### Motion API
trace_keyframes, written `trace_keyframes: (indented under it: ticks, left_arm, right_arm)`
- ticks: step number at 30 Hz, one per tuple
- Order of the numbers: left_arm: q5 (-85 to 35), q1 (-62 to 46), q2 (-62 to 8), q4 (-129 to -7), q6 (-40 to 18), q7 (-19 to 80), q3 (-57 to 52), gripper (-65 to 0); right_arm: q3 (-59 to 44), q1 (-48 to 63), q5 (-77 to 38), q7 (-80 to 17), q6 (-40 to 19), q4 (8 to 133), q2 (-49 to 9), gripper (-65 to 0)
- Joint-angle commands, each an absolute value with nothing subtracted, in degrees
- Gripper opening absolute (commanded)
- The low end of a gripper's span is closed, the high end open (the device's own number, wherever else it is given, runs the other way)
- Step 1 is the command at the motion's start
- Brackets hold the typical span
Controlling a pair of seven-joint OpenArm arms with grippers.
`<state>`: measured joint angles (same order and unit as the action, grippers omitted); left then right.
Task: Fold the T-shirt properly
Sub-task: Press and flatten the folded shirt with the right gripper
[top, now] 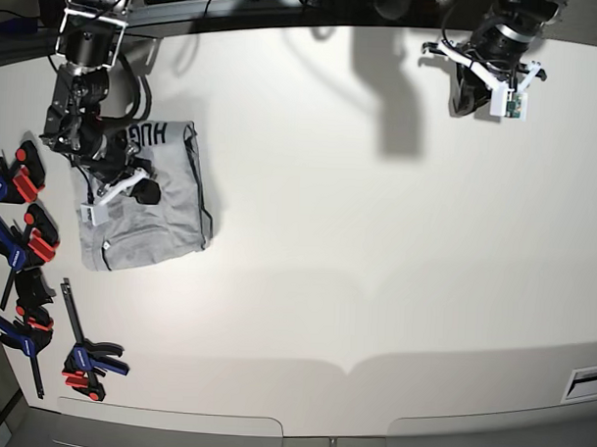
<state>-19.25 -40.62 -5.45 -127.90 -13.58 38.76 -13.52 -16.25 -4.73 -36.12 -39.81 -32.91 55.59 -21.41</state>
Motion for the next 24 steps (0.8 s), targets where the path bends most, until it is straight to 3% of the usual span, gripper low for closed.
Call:
trace_keyframes:
  ticks: [1,5,9,15,24]
  left_arm:
    - [-19.6,-41.0,-5.6,-129.0,-13.6,37.2,-13.6,-65.0]
    - [-19.6,-41.0,-5.6,-129.0,-13.6,37.2,-13.6,-65.0]
    - [-19.6,-41.0,-5.6,-129.0,-13.6,37.2,-13.6,-65.0]
    - [-19.6,-41.0,-5.6,-129.0,-13.6,37.2,-13.6,-65.0]
    - [-15.2,-41.0,-5.9,-129.0,-13.6,33.8,-13.6,-65.0]
  right_arm:
    - [-16.9,-4.0,-31.6,-44.0,-31.0,54.8,-20.5,-65.0]
    - [-24.7,-3.9,-35.5,-43.6,-32.1,56.4,-18.7,-65.0]
    - [-34.9,-3.9,-45.6,-48.5,-40.0,60.6,-18.7,-65.0]
    - [-46.0,-2.8,-62.8,-56.3,-40.0,69.3,-18.9,-65.0]
    - [-49.7,8.7,-72.7,-61.1,-40.0,88.9,-19.2,-65.0]
